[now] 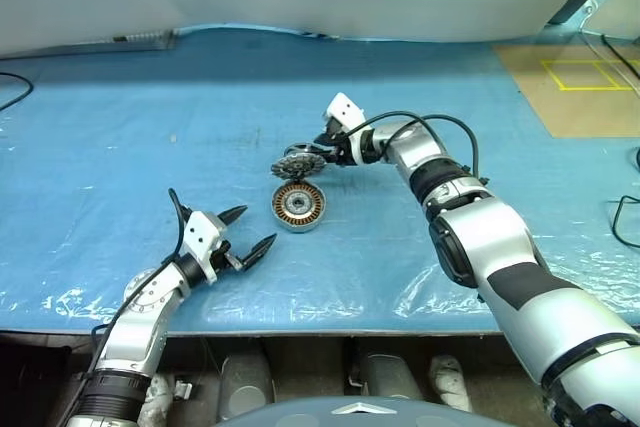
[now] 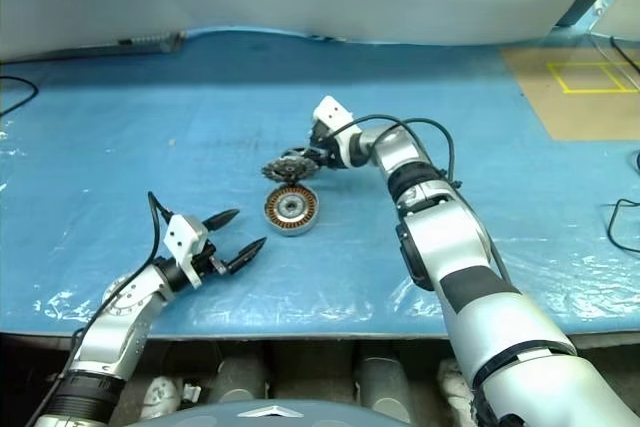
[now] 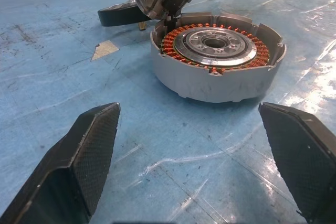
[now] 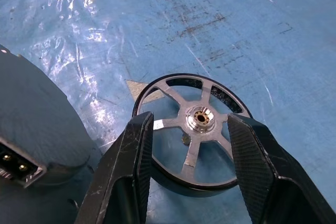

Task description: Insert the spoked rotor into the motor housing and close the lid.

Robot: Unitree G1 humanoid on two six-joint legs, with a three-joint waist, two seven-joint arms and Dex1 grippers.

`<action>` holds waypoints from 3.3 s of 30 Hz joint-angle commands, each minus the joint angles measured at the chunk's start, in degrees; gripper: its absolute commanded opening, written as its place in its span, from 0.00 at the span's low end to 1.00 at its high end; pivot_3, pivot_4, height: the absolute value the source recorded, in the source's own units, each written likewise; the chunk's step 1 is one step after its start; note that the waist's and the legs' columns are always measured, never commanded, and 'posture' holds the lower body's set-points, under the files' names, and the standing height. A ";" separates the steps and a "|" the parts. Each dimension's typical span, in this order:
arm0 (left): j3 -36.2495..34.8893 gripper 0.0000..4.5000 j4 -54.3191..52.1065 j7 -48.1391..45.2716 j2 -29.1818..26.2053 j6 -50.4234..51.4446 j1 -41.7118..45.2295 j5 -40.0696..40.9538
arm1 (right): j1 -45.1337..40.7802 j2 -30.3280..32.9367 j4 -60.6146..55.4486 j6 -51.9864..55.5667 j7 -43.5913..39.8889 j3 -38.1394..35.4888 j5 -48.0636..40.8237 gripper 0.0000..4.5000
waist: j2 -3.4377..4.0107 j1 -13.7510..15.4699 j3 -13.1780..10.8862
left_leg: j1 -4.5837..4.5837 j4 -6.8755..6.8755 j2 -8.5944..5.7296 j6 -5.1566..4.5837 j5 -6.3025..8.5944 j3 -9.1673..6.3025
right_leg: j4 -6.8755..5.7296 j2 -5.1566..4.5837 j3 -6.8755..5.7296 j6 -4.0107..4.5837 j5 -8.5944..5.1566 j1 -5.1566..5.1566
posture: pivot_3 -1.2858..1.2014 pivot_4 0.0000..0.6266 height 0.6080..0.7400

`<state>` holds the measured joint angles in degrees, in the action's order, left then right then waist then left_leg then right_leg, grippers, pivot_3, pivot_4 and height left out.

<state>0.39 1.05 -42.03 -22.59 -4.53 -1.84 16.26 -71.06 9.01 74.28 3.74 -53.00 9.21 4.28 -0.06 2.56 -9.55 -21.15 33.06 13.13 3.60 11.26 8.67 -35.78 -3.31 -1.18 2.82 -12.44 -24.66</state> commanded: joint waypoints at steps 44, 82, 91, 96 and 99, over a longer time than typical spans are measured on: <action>-0.38 1.00 -2.66 2.15 1.53 -1.09 -0.45 -0.90 | 3.52 -0.14 0.77 -5.16 5.02 3.48 11.04 0.01 | 0.03 -0.06 0.02 | 0.30 0.01 0.05 0.01 0.01 0.07 | -0.09 0.01 0.02 0.06 0.03 0.20 | 0.52 0.24 1.00; -0.22 1.00 0.39 -0.29 1.78 -1.50 2.36 -0.72 | 29.17 19.41 -44.25 9.62 -2.18 7.37 11.00 0.00 | -0.02 1.68 0.12 | 0.51 -0.06 0.01 0.02 0.02 0.13 | 0.16 -0.02 0.06 0.02 0.01 0.49 | 0.52 0.24 1.00; -0.10 1.00 0.98 -1.08 1.71 -1.47 2.50 -0.64 | 45.00 21.83 -78.17 31.10 -1.69 5.70 8.13 0.00 | -0.13 1.24 0.17 | 0.68 -0.52 -0.03 0.02 0.02 0.13 | 0.50 0.09 0.15 -0.07 -0.03 0.53 | 0.52 0.24 1.00; 0.08 1.00 1.50 -1.83 1.70 -1.14 3.00 -0.60 | 46.68 22.72 -86.62 39.11 -1.38 5.46 6.50 0.00 | -0.11 1.19 0.15 | 0.72 -0.80 -0.10 0.11 -0.03 0.15 | 0.72 0.12 0.24 -0.09 -0.02 0.46 | 0.52 0.24 1.00; 0.16 1.00 1.90 -2.21 1.73 -1.15 3.37 -0.64 | 46.15 23.57 -88.57 41.26 -0.38 5.05 5.94 0.21 | -0.10 1.32 0.15 | 0.63 -0.87 -0.12 0.25 -0.11 0.15 | 0.89 0.12 0.23 -0.09 -0.01 0.45 | 0.52 0.24 1.00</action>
<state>0.55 3.72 -43.74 -20.70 -5.10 1.13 15.15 -24.14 31.76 -11.37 43.97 -53.77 14.89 11.02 -0.16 3.87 -9.40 -20.54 32.18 13.00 3.86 11.15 8.82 -34.85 -3.19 -0.95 2.73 -12.45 -24.21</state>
